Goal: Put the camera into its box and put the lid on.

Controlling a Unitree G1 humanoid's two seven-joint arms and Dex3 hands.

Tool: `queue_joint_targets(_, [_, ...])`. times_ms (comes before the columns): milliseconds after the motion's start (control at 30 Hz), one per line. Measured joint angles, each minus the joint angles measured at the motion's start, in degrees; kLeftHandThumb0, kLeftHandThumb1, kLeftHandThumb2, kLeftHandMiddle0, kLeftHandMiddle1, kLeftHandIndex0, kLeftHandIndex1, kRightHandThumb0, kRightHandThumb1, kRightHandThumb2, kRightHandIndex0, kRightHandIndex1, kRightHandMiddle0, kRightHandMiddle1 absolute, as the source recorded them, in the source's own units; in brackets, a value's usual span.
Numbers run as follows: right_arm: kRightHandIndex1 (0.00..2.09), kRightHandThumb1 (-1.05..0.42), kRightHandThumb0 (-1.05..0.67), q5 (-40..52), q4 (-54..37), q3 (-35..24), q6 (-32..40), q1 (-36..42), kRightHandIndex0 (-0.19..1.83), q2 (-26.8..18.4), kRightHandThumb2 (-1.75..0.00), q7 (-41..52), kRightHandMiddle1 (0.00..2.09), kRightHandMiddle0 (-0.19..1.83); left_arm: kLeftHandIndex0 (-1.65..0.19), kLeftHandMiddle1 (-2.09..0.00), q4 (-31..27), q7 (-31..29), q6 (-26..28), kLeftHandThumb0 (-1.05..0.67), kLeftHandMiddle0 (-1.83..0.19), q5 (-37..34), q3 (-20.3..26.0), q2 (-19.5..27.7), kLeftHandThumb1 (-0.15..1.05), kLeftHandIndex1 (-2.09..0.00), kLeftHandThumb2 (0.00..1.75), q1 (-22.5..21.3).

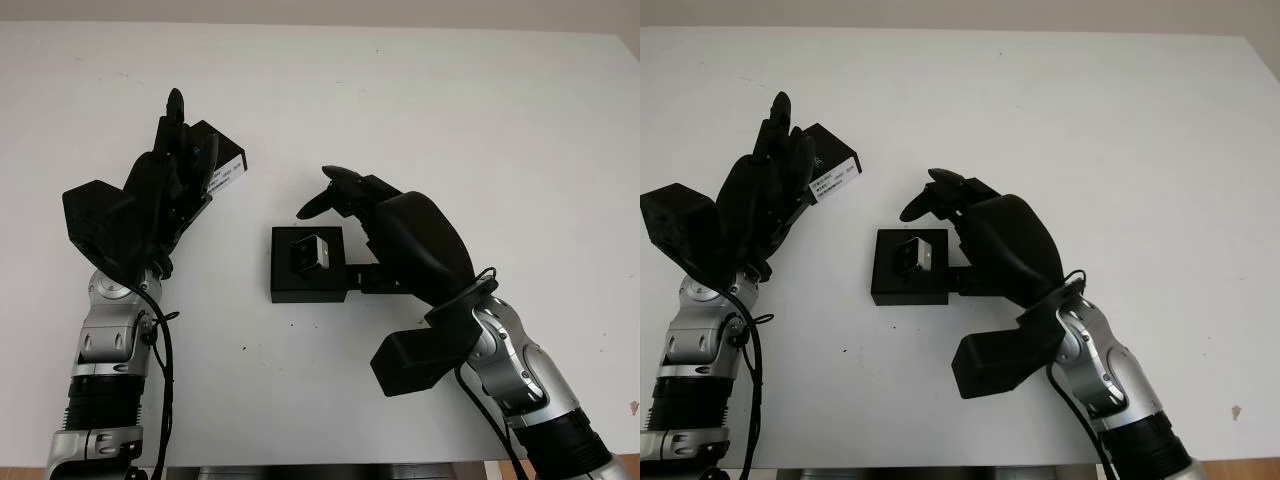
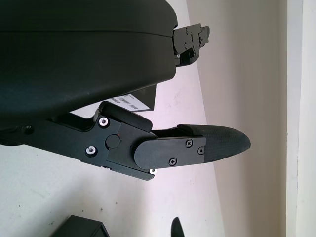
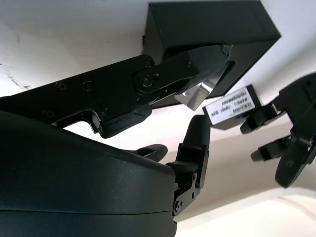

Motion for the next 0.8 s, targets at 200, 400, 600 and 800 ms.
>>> queue_joint_targets(200, [0.1,-0.95,-0.8,-0.1,-1.8,-0.2,0.7,0.2,0.26,-0.2,-0.05,2.1,0.8,0.25,0.19,0.0,0.0,0.0,0.0,-0.74,0.19,0.0,0.0,0.0,1.05,0.0,0.47,0.0])
queue_joint_targets(400, [0.11,-0.96,-0.78,-0.5,-1.7,-0.3,0.7,0.2,0.27,-0.3,-0.06,2.0,0.8,0.3,0.19,0.0,0.0,-0.1,0.1,-0.75,0.19,0.0,0.0,0.0,1.05,0.0,0.46,0.0])
queue_joint_targets(600, [0.12,-0.98,-0.72,-0.8,-1.3,-0.2,0.8,0.2,0.31,0.2,-0.06,0.5,0.84,0.37,0.19,0.0,-0.1,-0.1,0.4,-0.76,0.19,0.0,0.0,0.0,1.05,0.0,0.46,0.0])
queue_joint_targets(800, [0.13,-0.99,-0.69,-1.2,0.2,-0.2,0.8,0.2,0.33,0.4,-0.06,-1.0,0.9,0.39,0.19,0.0,-0.5,0.0,1.0,-0.77,0.19,0.0,0.0,0.0,1.05,0.0,0.45,0.0])
